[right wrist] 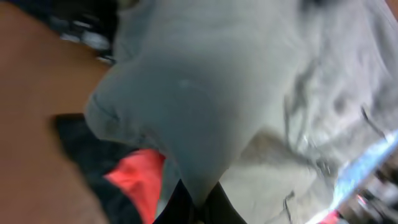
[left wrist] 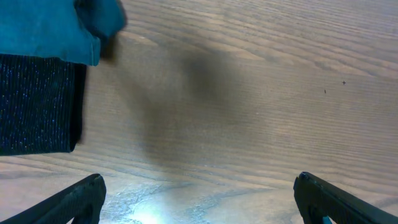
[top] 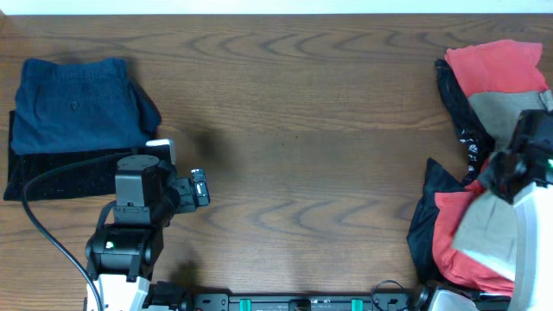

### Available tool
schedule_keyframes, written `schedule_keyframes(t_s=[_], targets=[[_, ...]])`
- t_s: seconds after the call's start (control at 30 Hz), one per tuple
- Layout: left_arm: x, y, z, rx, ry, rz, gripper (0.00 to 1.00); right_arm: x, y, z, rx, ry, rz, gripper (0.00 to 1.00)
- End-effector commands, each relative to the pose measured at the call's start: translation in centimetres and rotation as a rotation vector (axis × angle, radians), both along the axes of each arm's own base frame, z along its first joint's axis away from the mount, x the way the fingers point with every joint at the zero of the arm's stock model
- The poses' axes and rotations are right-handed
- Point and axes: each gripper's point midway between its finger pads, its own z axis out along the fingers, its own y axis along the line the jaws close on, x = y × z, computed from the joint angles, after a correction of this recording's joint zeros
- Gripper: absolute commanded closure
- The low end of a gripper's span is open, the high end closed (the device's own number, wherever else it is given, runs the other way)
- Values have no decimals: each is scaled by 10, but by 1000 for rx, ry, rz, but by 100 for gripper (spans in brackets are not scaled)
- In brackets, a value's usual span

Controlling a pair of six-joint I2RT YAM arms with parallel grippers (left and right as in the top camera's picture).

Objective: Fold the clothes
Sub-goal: 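Reach the right gripper into the right pile and grasp the khaki shorts, then pull the khaki shorts with the right gripper toward the table center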

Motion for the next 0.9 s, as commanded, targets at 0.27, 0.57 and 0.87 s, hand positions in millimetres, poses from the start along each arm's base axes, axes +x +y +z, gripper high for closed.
schedule_keyframes(t_s=[0.27, 0.57, 0.87], targets=[[3, -2, 9, -15, -22, 0, 2, 78, 203, 138, 817, -832, 1132, 99], [4, -2, 10, -16, -25, 0, 2, 70, 281, 147, 818, -814, 1398, 97], [4, -2, 11, -16, -29, 0, 2, 85, 347, 162, 579, -910, 1558, 99]])
